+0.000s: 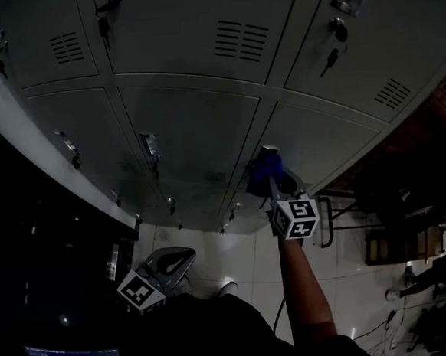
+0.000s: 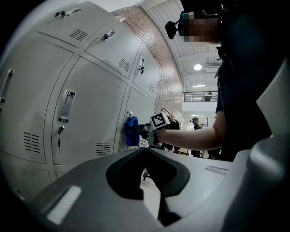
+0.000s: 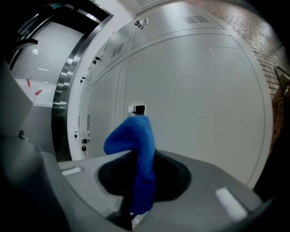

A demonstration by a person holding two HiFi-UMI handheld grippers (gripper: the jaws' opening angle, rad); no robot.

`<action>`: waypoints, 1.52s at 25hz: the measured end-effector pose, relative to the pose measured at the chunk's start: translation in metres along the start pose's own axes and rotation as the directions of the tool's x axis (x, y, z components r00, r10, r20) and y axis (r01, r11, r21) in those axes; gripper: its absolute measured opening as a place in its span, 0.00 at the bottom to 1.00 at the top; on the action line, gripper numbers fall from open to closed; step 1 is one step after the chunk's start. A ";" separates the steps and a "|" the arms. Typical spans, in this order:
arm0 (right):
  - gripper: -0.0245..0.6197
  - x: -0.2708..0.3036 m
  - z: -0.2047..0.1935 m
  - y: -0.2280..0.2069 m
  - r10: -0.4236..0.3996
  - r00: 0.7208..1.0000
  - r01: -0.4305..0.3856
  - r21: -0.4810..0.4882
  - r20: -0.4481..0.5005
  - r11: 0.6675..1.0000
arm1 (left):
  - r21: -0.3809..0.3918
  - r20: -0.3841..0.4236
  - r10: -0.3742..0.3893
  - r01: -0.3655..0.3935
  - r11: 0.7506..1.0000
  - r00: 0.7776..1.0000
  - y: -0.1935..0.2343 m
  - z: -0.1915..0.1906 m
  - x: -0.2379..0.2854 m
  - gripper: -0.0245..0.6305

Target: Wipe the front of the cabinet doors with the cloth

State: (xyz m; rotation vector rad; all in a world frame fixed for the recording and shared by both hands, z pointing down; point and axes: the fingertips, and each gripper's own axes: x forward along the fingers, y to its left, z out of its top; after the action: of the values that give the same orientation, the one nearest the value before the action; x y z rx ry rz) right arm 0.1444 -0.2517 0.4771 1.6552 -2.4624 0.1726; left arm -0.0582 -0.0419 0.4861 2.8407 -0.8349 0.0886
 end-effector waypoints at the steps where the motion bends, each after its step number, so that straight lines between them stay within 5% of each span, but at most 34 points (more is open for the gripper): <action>1: 0.15 -0.002 -0.002 -0.004 -0.009 1.000 0.009 -0.001 -0.004 1.000 | 0.005 -0.002 -0.003 0.003 1.000 1.000 0.000 -0.002 0.002 0.04; 13: 0.15 -0.046 -0.028 -0.097 -0.179 0.983 0.181 0.033 -0.046 0.983 | 0.001 -0.015 -0.052 0.052 0.999 0.999 -0.011 -0.002 0.027 0.04; 28: 0.15 -0.093 -0.047 -0.183 -0.364 0.928 0.369 0.075 -0.073 0.926 | 0.005 -0.056 -0.051 0.052 0.999 0.997 -0.018 -0.017 0.034 0.04; 33: 0.15 -0.101 -0.048 -0.188 -0.387 0.920 0.392 0.110 -0.068 0.913 | -0.003 -0.033 -0.057 0.057 0.998 0.998 -0.025 -0.006 0.032 0.04; 38: 0.15 -0.100 -0.028 -0.148 -0.338 0.941 0.335 0.126 -0.006 0.934 | 0.003 -0.044 -0.046 0.046 0.999 0.998 -0.022 -0.017 0.023 0.04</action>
State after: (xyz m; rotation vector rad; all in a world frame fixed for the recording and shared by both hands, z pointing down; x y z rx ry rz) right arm 0.3208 -0.2113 0.4843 2.1074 -2.1716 0.2731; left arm -0.0272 -0.0323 0.5019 2.8486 -0.7612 0.1458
